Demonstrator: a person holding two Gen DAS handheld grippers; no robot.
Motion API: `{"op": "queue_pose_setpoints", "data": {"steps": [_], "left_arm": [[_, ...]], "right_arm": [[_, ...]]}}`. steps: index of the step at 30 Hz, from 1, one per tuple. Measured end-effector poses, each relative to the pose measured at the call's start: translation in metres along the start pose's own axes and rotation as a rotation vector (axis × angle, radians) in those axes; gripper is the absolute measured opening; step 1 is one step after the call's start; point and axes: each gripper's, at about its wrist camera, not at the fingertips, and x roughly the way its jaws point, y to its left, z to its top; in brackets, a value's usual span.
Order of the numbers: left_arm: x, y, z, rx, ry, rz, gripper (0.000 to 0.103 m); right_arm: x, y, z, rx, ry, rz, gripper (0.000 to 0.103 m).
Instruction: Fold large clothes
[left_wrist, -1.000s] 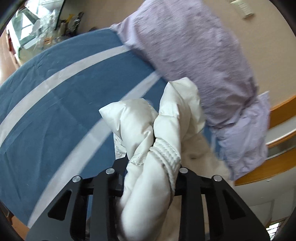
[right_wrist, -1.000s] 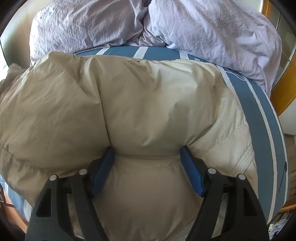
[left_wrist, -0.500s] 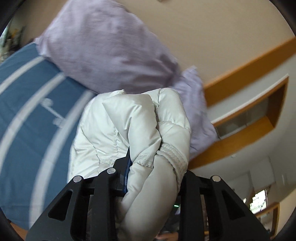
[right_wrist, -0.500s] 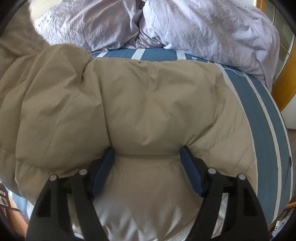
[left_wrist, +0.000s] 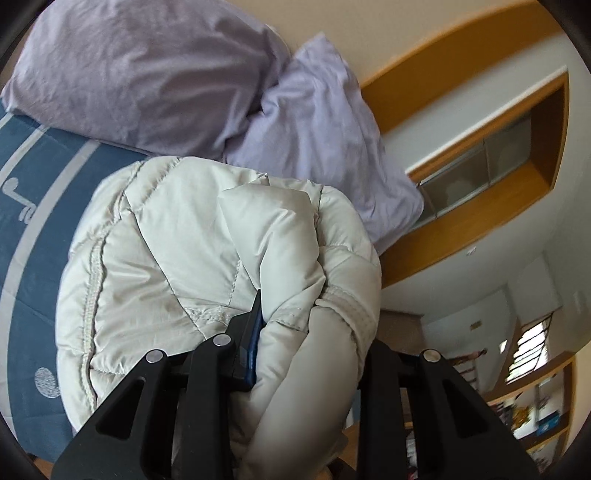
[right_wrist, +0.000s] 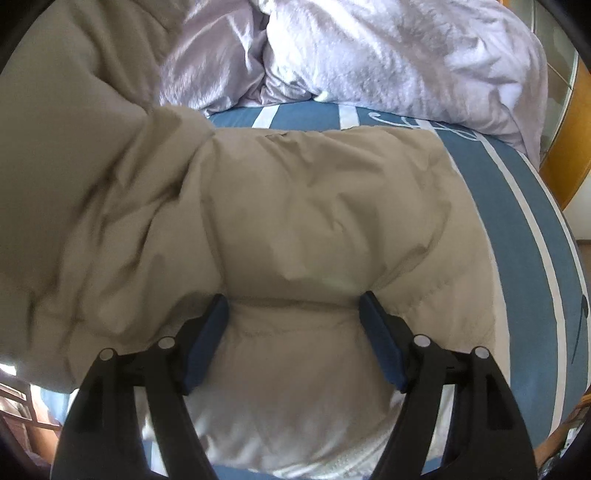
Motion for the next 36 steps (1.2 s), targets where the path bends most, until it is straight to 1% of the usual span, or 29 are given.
{"op": "queue_pose_setpoints", "data": {"steps": [4,9,12,17,19,20,21,23,28,31,34,36], "left_arm": [[0.028,-0.012,-0.011,0.035,0.057,0.025,0.027],[0.059,-0.026,-0.029,0.09,0.132,0.055,0.027],[0.077,-0.031,-0.038,0.115,0.177,0.066,0.027],[0.1,-0.039,-0.051,0.164,0.234,0.097,0.027],[0.104,-0.043,-0.054,0.183,0.244,0.109,0.028],[0.103,-0.045,-0.055,0.206,0.238,0.135,0.028],[0.101,-0.046,-0.054,0.207,0.238,0.137,0.029],[0.096,-0.046,-0.052,0.202,0.237,0.137,0.031],[0.072,-0.047,-0.039,0.166,0.209,0.103,0.035],[0.067,-0.048,-0.039,0.158,0.201,0.107,0.037],[0.074,-0.055,-0.046,0.183,0.207,0.136,0.037],[0.083,-0.063,-0.052,0.21,0.215,0.173,0.038]], "right_arm": [[-0.016,-0.015,-0.009,0.017,-0.019,-0.001,0.07],[-0.036,-0.042,-0.023,0.062,-0.04,-0.027,0.07],[-0.042,-0.055,-0.034,0.097,-0.041,-0.042,0.068],[-0.045,-0.068,-0.053,0.152,-0.022,-0.068,0.068],[-0.045,-0.071,-0.057,0.172,-0.019,-0.066,0.068],[-0.047,-0.073,-0.06,0.178,-0.017,-0.067,0.068],[-0.048,-0.074,-0.062,0.181,-0.017,-0.071,0.068],[-0.051,-0.074,-0.065,0.178,-0.017,-0.081,0.068],[-0.057,-0.079,-0.067,0.181,-0.02,-0.094,0.068],[-0.055,-0.079,-0.066,0.174,-0.02,-0.098,0.068],[-0.056,-0.078,-0.066,0.176,-0.023,-0.1,0.067],[-0.056,-0.079,-0.066,0.185,-0.025,-0.1,0.067]]}}
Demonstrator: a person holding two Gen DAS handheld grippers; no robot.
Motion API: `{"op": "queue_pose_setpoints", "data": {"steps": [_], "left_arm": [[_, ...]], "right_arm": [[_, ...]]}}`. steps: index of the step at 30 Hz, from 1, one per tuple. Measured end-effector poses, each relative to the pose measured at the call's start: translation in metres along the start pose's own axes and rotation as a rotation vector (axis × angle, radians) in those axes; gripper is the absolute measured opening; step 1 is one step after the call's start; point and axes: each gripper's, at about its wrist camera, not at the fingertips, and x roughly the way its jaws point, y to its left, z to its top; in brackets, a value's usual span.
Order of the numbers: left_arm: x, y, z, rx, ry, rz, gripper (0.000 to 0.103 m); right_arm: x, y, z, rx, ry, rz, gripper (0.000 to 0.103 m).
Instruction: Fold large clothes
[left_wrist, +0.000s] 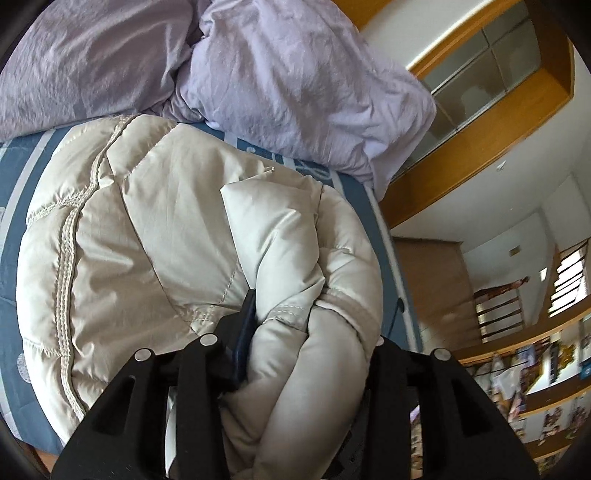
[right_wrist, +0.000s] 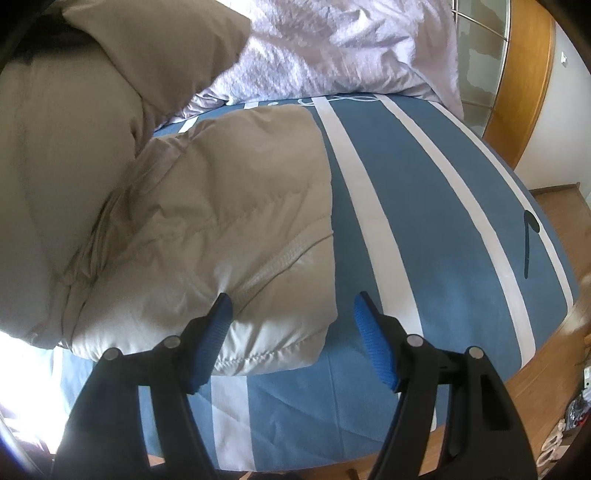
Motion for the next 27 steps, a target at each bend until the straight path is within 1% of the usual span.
{"op": "queue_pose_setpoints", "data": {"steps": [4,5,6,7,9,12,13,16,19,22,25,27], "left_arm": [[0.012,-0.016,-0.005,0.04,0.013,0.071,0.039],[0.016,-0.022,-0.006,0.056,0.018,0.099,0.04],[0.017,-0.024,-0.008,0.062,0.021,0.11,0.041],[0.019,-0.027,-0.009,0.053,0.019,0.093,0.041],[0.021,-0.031,-0.011,0.056,0.028,0.103,0.042],[0.021,-0.036,-0.012,0.078,0.028,0.146,0.044],[0.022,-0.039,-0.012,0.097,0.035,0.174,0.044],[0.025,-0.048,-0.013,0.154,0.048,0.222,0.049],[0.026,-0.051,-0.016,0.177,0.044,0.245,0.05],[0.023,-0.053,-0.019,0.171,0.035,0.254,0.051],[0.02,-0.058,-0.019,0.165,0.032,0.279,0.052],[0.016,-0.06,-0.02,0.161,0.019,0.285,0.055]], "right_arm": [[-0.003,-0.002,-0.003,0.011,-0.004,-0.001,0.067],[-0.004,-0.002,-0.003,0.013,-0.005,-0.001,0.067],[-0.004,-0.004,-0.004,0.019,-0.008,0.0,0.067],[-0.005,-0.005,-0.005,0.022,-0.008,0.002,0.067],[-0.006,-0.008,-0.005,0.023,-0.01,0.0,0.067],[-0.008,-0.012,-0.006,0.031,-0.014,-0.002,0.067],[-0.01,-0.014,-0.006,0.034,-0.016,-0.003,0.067],[-0.012,-0.017,-0.005,0.04,-0.022,-0.001,0.067],[-0.014,-0.018,-0.005,0.04,-0.022,0.0,0.067],[-0.016,-0.019,-0.006,0.041,-0.023,0.002,0.067],[-0.017,-0.021,-0.007,0.04,-0.023,0.001,0.067],[-0.018,-0.024,-0.008,0.041,-0.025,0.0,0.067]]}}
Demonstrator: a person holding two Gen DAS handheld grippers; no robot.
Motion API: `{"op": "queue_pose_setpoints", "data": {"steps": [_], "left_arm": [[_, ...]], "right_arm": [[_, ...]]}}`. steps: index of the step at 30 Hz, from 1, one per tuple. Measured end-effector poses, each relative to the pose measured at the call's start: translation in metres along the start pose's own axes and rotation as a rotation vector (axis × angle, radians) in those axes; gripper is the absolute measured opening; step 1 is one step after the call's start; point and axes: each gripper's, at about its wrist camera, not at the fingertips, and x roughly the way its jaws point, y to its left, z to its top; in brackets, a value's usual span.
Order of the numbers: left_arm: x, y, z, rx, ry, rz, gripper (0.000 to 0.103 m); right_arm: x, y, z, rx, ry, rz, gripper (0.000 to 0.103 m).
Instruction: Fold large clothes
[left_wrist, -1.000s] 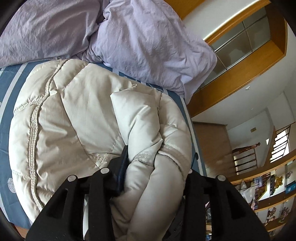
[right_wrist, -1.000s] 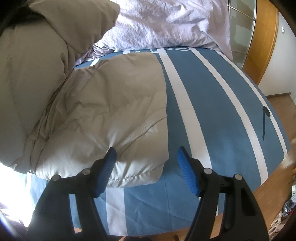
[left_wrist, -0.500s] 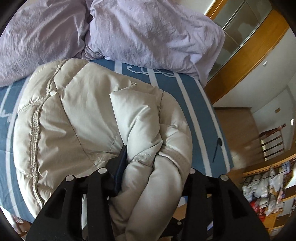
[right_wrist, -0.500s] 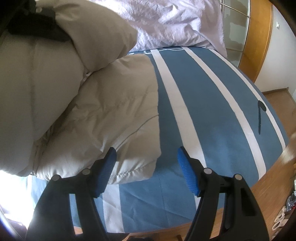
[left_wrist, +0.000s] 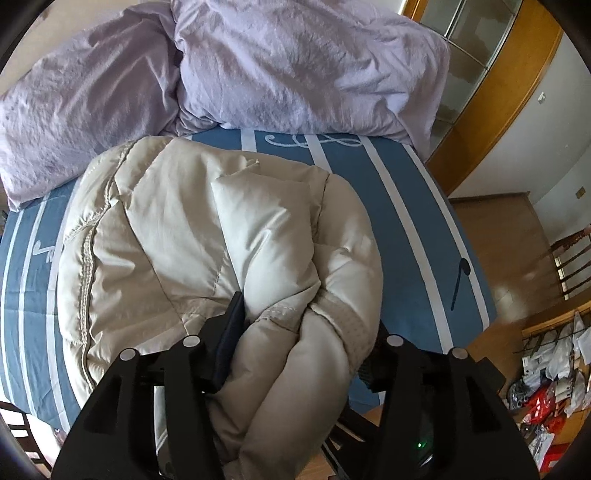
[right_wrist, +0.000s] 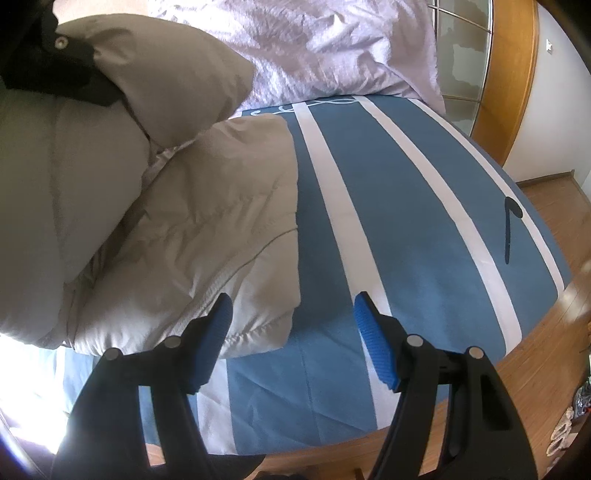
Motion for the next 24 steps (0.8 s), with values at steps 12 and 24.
{"op": "queue_pose_setpoints", "data": {"steps": [12,24], "left_arm": [[-0.02,-0.019,-0.002,-0.002,-0.06,-0.077,0.081],[-0.053,0.027,0.006,-0.063,-0.135,-0.102,0.081]], "right_arm": [[-0.011,-0.008,-0.002,0.01,-0.024,0.001,0.067],[-0.036,-0.015,0.014,0.004,-0.084,-0.005,0.068]]}}
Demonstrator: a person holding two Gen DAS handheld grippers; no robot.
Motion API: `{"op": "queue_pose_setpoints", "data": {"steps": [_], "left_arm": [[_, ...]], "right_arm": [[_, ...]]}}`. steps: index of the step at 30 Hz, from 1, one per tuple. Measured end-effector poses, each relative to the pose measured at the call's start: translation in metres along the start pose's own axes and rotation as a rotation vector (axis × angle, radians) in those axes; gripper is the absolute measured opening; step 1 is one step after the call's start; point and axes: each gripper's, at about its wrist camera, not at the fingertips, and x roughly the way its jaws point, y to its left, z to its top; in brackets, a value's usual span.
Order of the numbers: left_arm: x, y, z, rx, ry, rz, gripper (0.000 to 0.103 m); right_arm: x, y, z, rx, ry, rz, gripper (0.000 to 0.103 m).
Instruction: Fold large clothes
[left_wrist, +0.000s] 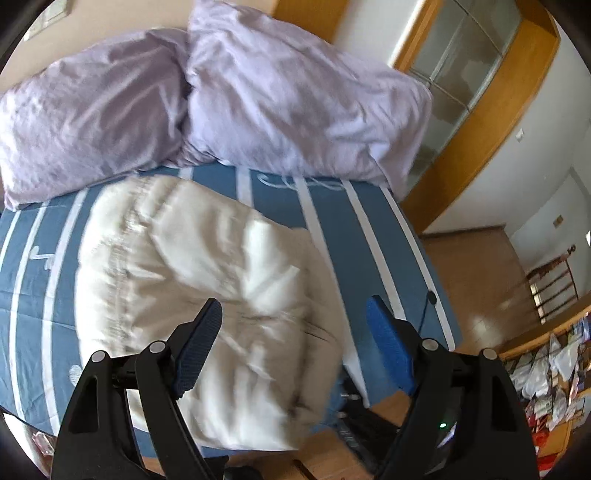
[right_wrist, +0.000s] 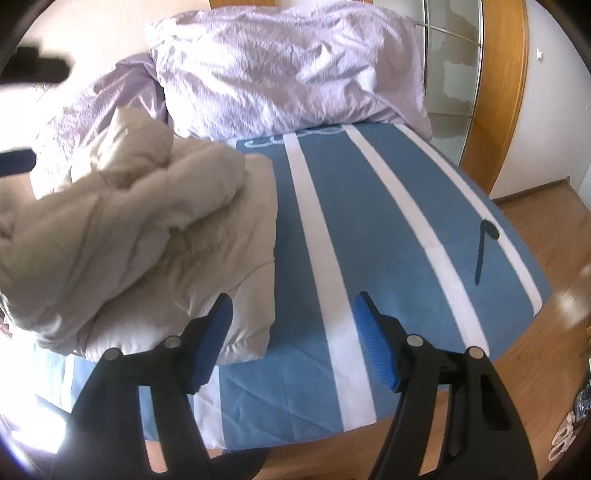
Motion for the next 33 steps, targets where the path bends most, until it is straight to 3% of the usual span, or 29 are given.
{"op": "queue_pose_setpoints", "data": {"steps": [6,13,24,33], "left_arm": [[-0.012,0.058,0.0,-0.038,-0.045,0.088,0.081],[-0.009,0.102,-0.024,-0.063,-0.02,0.161,0.081],[0.032,0.096,-0.074,-0.021,0.059,0.193,0.083],[0.069,0.067,-0.082,0.041,0.066,0.237,0.092]], "right_arm": [[-0.006,-0.004,0.014,-0.009,-0.016,-0.008,0.068],[0.001,-0.007,0.023,-0.009,-0.007,-0.009,0.068],[0.013,-0.011,0.024,-0.012,0.016,-0.026,0.068],[0.016,-0.022,0.029,0.006,0.018,-0.046,0.068]]}}
